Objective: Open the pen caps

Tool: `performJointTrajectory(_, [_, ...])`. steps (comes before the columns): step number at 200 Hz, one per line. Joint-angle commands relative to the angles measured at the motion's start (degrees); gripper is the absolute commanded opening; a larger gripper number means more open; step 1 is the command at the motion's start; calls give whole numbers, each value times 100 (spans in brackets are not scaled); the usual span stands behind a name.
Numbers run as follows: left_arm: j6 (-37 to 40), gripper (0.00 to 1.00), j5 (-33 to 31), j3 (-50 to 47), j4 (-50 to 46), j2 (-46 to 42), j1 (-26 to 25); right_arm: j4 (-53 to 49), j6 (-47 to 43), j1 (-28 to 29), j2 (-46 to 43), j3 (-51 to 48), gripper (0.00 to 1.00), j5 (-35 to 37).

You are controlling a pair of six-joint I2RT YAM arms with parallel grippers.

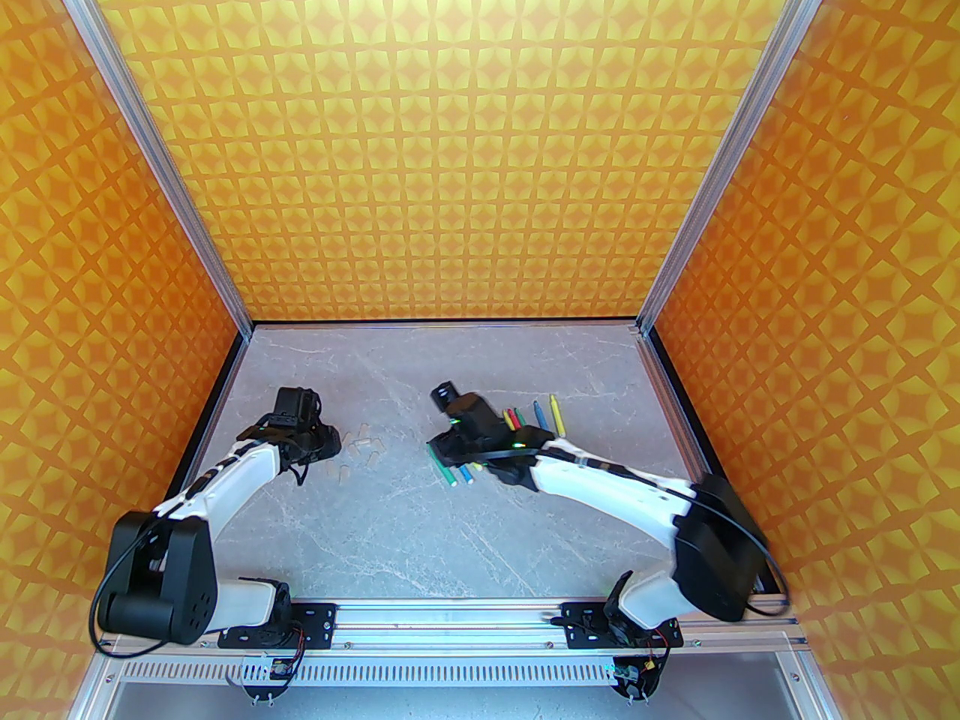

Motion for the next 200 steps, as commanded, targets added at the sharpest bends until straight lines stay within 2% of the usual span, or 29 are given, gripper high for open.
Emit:
performJointTrajectory(1, [288,64,-113,-66,635,-389,81,214,-227,-466,-522,-406,77,342])
performJointTrajectory(12, [324,78,-116,-286,1090,-612,105,466,-327,-752,-800,-693,85,431])
performJointTrajectory(22, [344,87,-113,-435,1391,-762,150,687,-457,-968,-1011,-944,90,614])
performJointTrajectory(39, [417,95,-146,-578,1752,-891,257,1048,-639,-1343,-1365,-1328,98,953])
performJointTrajectory(47, [500,100,-193,-622,1899,-892,300,1283,-684,-1527,-1530,-1527,98,1059])
performJointTrajectory(67, [744,99,-689,-760,2242,-831,371,2090,-773,-2014,-1894,-2139,99,1295])
performJointTrajectory(78, [911,99,-984,-947,2591,-858,414,2598,-903,-2199,-1992,-2450,98,1736])
performJointTrajectory(92, [1108,99,-1187,-1323,3225,-955,488,3138,-1089,-2465,-1994,-2753,98,2091])
performJointTrajectory(120, [1583,99,-1363,-2155,4812,-943,669,3745,-1207,-2983,-1781,-3041,98,2211])
performJointTrajectory(144, [1836,99,-1444,-2906,6894,-437,734,4469,-1208,-3316,-1434,-3337,98,2006])
performJointTrajectory(155, [1793,99,-1442,-3046,7553,-115,734,4906,-1191,-3433,-1234,-3534,98,1792])
performJointTrajectory(185, [1835,99,-1395,-2967,8281,707,732,6175,-1153,-3525,-488,-3823,99,1270])
performJointTrajectory(191, [1897,99,-1334,-2926,8379,835,734,6113,-1097,-3521,-402,-3716,98,1240])
performJointTrajectory(200, [1868,99,-1268,-2802,7978,772,734,5856,-861,-3573,-335,-3628,98,1051])
